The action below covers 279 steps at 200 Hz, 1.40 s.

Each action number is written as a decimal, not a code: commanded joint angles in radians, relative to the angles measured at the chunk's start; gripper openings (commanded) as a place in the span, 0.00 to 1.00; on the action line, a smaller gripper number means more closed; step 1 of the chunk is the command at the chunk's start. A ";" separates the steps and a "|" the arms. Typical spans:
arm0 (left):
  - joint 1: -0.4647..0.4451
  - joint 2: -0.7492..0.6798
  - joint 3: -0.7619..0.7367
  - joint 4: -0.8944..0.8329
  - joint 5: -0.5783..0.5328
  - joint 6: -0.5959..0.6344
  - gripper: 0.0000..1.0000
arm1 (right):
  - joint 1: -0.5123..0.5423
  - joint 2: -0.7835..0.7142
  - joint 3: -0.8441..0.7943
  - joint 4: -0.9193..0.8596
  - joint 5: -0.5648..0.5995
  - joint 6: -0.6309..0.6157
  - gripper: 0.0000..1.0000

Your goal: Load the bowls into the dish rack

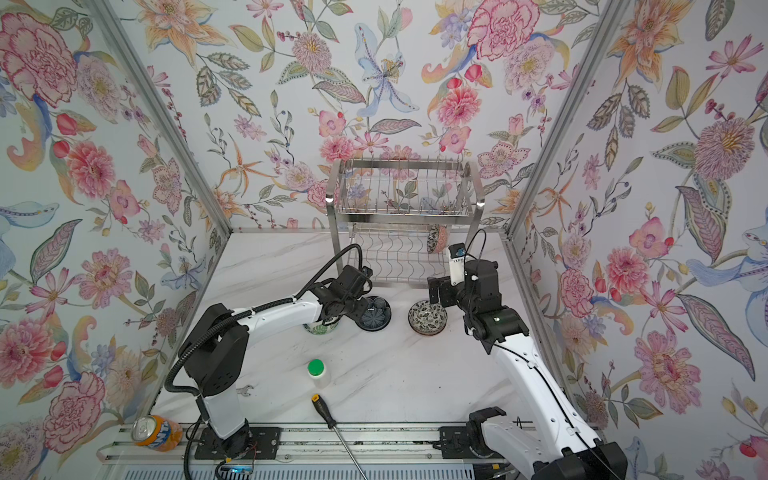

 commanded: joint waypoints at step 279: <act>0.017 -0.029 0.016 -0.081 -0.075 0.030 0.00 | -0.005 0.001 -0.014 0.007 -0.012 0.015 0.99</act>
